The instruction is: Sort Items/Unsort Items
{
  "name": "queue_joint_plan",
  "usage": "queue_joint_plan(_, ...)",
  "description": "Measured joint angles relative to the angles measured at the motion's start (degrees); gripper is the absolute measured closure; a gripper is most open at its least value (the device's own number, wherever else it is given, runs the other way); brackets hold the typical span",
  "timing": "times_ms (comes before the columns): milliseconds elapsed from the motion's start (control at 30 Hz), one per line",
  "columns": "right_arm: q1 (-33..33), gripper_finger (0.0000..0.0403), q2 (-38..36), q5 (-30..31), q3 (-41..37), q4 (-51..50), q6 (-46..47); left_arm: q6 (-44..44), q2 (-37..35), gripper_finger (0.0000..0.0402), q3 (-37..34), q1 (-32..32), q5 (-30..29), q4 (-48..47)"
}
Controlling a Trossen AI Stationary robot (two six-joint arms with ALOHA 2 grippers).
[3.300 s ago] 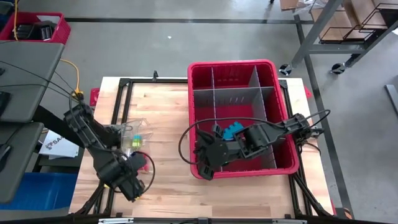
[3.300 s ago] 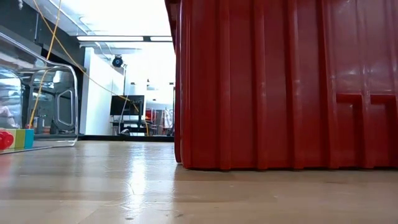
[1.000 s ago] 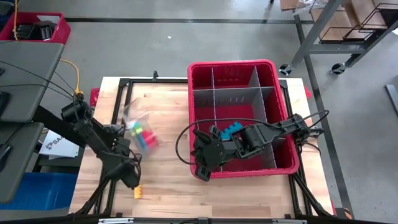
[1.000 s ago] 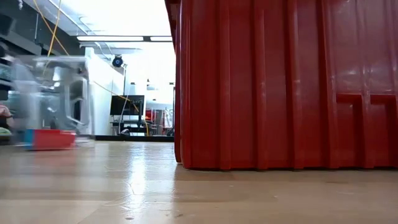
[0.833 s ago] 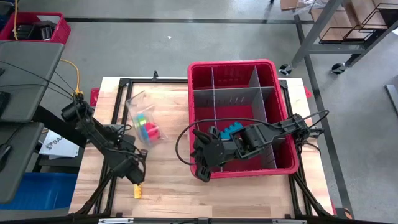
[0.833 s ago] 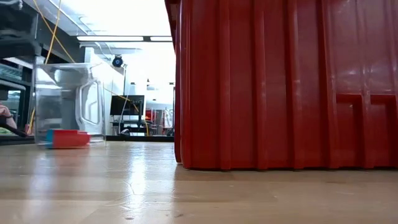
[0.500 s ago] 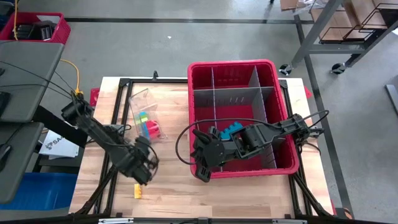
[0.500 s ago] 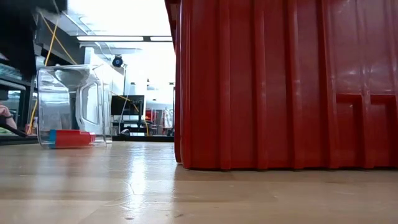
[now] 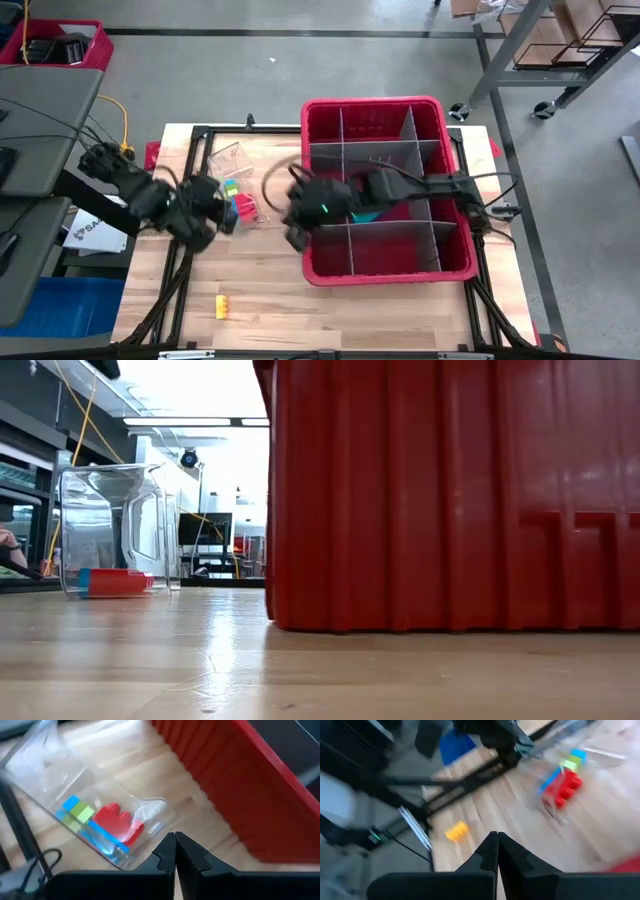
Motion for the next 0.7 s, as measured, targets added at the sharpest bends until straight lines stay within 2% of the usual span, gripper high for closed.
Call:
queue_joint_plan(100, -5.34, 0.0403, 2.86, -7.3, -0.02, 7.54, 2.8, -0.42, -3.34, 0.0401, -1.48, 2.23, 0.72, 3.19)
queue_joint_plan(167, -8.04, 0.0403, 5.06, -11.62, 0.0, 12.85, 4.58, 3.04, -5.29, 0.0401, -1.52, 1.86, -0.78, 8.57)
queue_joint_plan(267, -10.56, 0.0403, 8.45, -13.72, -0.04, 16.43, 6.29, 8.57, -8.37, 0.0401, -1.42, 0.25, -0.37, 12.1)
queue_joint_plan(333, -11.33, 0.0403, 10.03, -14.1, -0.12, 16.52, 7.31, 6.13, -9.24, 0.0401, -1.4, -0.59, 0.92, 9.51)
queue_joint_plan(433, -11.74, 0.0403, 11.11, -14.47, -0.15, 16.15, 7.3, -2.64, -8.54, 0.0401, -1.88, -1.55, 2.83, -0.29)
queue_joint_plan(600, -11.66, 0.0403, 11.64, -13.91, -0.11, 15.3, 7.25, -6.87, -8.29, 0.0401, -9.49, 0.36, -2.22, 3.42)
queue_joint_plan(700, -11.34, 0.0403, 11.64, -13.12, -0.11, 14.53, 7.34, -12.27, -6.27, 0.0401, -15.27, 2.55, 0.05, 0.18)
